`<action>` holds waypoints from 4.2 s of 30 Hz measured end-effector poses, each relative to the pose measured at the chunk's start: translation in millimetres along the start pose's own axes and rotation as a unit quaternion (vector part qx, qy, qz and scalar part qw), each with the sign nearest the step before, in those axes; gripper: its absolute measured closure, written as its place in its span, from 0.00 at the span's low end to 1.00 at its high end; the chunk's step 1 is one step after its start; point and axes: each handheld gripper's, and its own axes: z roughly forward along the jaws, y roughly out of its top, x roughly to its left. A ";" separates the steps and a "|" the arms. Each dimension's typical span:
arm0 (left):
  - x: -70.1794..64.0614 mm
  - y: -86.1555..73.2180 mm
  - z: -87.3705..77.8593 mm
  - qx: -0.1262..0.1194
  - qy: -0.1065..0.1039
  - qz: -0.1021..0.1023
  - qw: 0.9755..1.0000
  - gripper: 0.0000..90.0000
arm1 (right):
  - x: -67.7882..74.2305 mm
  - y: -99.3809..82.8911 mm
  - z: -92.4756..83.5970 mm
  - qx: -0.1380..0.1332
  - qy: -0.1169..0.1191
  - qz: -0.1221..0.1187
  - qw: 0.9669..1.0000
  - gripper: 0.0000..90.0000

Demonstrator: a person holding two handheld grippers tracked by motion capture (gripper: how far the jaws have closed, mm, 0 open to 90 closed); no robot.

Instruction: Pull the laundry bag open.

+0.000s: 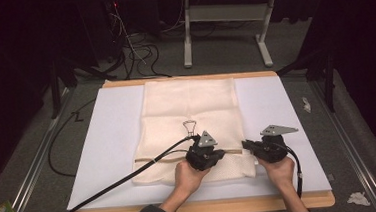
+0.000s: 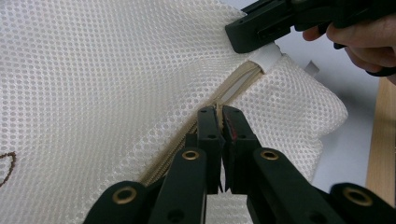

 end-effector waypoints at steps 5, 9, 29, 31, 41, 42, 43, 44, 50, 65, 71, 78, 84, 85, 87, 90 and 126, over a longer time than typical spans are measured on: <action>2.9 -1.8 -2.2 0.001 0.005 0.000 1.000 0.97 | -0.7 -0.6 1.5 -0.001 0.001 0.002 1.000 0.98; 4.8 -3.5 -4.5 -0.001 0.004 -0.008 1.000 0.97 | -1.6 -2.1 1.9 -0.001 0.002 0.004 1.000 0.98; 10.4 -7.5 -13.6 -0.003 0.008 -0.012 1.000 0.97 | -1.2 -2.2 3.5 0.000 0.000 0.005 1.000 0.98; 10.4 -7.5 -14.3 -0.002 0.008 -0.010 1.000 0.97 | -1.6 -2.2 3.1 -0.001 0.000 0.005 1.000 0.98; 10.6 -8.4 -14.8 -0.005 0.007 -0.013 1.000 0.97 | -1.4 -2.0 3.5 -0.001 0.001 0.005 1.000 0.98; 10.6 -8.3 -15.2 -0.006 0.007 -0.012 1.000 0.97 | -1.4 -1.9 3.1 -0.002 0.001 0.005 1.000 0.98; 10.6 -8.2 -15.5 -0.006 0.008 -0.012 1.000 0.97 | -1.2 -1.8 3.0 -0.003 0.001 0.004 1.000 0.98; 10.5 -8.2 -15.7 -0.006 0.008 -0.011 1.000 0.97 | -1.1 -1.8 3.1 -0.003 0.001 0.004 1.000 0.98; 11.3 -9.1 -15.6 -0.005 0.006 -0.012 1.000 0.97 | -1.0 -2.0 4.1 -0.002 0.002 0.006 1.000 0.98; 18.2 -13.4 -25.8 -0.007 0.014 -0.019 1.000 0.97 | -0.8 -3.2 3.8 0.002 -0.007 0.003 1.000 0.98; 19.4 -15.0 -26.6 -0.007 0.012 -0.022 1.000 0.97 | -1.4 -3.7 4.4 0.002 -0.006 0.004 1.000 0.98; 19.1 -15.4 -28.5 -0.006 0.016 -0.018 1.000 0.97 | -1.0 -3.9 5.2 0.001 -0.005 0.005 1.000 0.98; 24.2 -18.5 -34.3 -0.012 0.017 -0.026 0.999 0.97 | -0.9 -4.2 5.2 0.003 -0.010 0.003 1.000 0.98; 24.2 -18.5 -34.3 -0.012 0.017 -0.026 0.999 0.97 | -0.9 -4.2 5.2 0.003 -0.010 0.003 1.000 0.98; 24.3 -18.4 -35.0 -0.015 0.017 -0.027 0.999 0.97 | -0.9 -4.1 5.4 0.003 -0.008 0.003 1.000 0.98; 24.5 -18.8 -35.1 -0.016 0.017 -0.027 0.999 0.97 | -1.1 -4.3 5.6 0.002 -0.008 0.002 1.000 0.98; 31.1 -23.1 -49.7 -0.021 0.028 -0.033 0.999 0.97 | -2.2 -6.4 6.6 0.002 -0.008 0.007 1.000 0.98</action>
